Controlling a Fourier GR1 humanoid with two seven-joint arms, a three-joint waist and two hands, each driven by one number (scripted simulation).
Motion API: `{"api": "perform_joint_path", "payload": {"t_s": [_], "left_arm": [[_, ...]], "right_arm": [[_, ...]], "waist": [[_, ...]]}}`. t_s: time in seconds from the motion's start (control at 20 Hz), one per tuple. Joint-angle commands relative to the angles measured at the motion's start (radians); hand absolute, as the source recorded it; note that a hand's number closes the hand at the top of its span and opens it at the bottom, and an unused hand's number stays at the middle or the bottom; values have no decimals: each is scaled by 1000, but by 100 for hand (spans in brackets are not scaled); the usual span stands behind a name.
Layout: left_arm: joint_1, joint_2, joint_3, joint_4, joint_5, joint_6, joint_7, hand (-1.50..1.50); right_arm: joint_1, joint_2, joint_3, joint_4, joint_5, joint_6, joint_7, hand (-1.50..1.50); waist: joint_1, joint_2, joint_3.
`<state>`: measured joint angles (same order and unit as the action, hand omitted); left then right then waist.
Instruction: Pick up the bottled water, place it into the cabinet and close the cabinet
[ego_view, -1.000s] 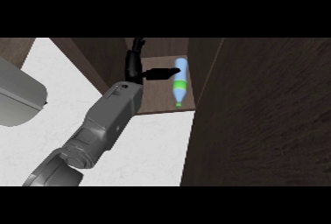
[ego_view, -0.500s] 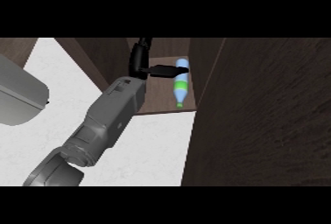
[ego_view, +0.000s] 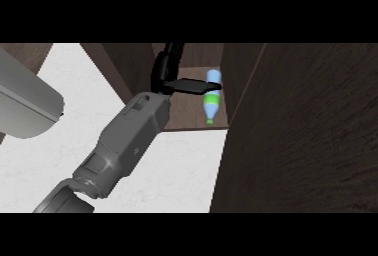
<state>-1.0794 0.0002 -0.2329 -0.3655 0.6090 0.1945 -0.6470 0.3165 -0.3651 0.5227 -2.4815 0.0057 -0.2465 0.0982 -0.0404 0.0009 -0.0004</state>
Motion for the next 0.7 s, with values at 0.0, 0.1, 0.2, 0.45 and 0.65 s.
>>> {"api": "perform_joint_path", "payload": {"t_s": [0.0, 0.1, 0.2, 0.45, 0.65], "left_arm": [[78, 0, -78, -143, 61, -9, 40, -150], [162, 0, -129, -234, 73, 8, 57, -150], [210, 0, -139, -328, 47, 40, 104, 150], [430, 30, -184, -569, 5, 60, 137, 150], [505, 95, -208, -683, -12, 86, 197, 150]], "right_arm": [[-56, -7, -37, -86, 12, -3, 116, -150], [21, -1, 34, -87, 37, -2, 43, -150], [-82, 11, -46, -51, 13, -13, 117, -150], [-12, -52, -4, -42, 76, 13, 51, -150], [-79, -133, 44, -87, 110, 67, 173, 150]], "waist": [[20, -3, 0], [26, -9, 0], [49, -8, 0], [69, -16, 0], [70, -15, -1]]}}
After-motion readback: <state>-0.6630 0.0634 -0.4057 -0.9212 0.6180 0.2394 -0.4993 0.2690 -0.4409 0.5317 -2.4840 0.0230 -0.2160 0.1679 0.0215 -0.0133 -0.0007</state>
